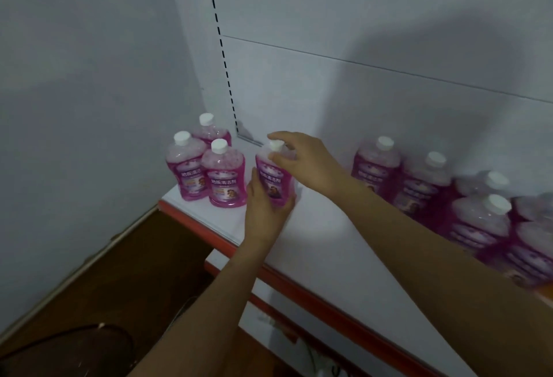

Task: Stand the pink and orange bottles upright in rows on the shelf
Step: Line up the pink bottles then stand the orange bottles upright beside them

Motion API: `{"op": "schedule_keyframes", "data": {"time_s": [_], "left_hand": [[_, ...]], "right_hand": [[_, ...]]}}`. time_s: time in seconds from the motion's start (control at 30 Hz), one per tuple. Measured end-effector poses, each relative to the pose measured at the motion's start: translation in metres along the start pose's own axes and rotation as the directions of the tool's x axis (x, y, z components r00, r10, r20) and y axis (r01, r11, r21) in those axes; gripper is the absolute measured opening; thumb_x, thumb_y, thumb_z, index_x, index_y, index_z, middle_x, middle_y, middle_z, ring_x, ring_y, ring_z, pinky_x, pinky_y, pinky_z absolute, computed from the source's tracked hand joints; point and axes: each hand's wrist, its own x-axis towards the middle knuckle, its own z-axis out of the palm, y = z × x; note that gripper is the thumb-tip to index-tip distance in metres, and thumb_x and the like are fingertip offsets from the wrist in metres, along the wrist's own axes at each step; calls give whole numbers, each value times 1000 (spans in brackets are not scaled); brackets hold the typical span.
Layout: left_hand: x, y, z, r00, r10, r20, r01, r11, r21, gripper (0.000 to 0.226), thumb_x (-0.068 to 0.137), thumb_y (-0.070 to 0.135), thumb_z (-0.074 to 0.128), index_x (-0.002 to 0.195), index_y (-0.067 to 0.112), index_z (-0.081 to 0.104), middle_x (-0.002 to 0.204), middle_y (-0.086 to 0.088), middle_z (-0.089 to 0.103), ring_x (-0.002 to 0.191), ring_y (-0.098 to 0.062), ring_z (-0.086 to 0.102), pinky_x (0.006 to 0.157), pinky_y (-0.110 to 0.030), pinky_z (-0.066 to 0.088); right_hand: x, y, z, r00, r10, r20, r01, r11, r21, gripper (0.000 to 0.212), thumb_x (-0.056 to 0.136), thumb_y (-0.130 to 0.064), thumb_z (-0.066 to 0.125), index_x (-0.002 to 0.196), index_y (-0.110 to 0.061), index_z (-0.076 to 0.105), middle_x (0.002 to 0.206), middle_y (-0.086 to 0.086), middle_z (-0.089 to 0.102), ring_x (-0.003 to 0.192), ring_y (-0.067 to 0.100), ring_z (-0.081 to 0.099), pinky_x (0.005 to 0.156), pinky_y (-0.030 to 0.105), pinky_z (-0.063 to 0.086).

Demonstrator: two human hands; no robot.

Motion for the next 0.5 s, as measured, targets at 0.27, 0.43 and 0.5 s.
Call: {"op": "schedule_keyframes", "data": {"time_s": [0.27,0.43,0.5], "left_hand": [[6,4,12,1000,-24,-4,24,999,24,81,62,56,86,126,21,50,114,7,57,96,-8,62,75,-22,57],[-18,32,37,993,14,118,-14,1000,-6,82,59,45,93,119,15,46,112,2,48,102,-16,58,82,-31,56],[-21,42,45,964,15,266,5,997,-72,82,58,40,95,118,19,44,113,3,53,98,-11,60,81,-24,54]], "right_hand": [[-1,10,-13,994,73,-83,-86,984,-156,23,83,-31,70,102,-18,68,97,2,70,91,19,64,80,37,52],[-23,15,-60,994,95,44,-69,909,-410,21,85,-33,67,95,-15,72,92,2,70,89,19,62,77,35,50],[-40,25,-87,994,99,52,-68,902,-427,25,86,-36,66,96,-14,72,92,1,71,88,18,62,80,34,49]]}}
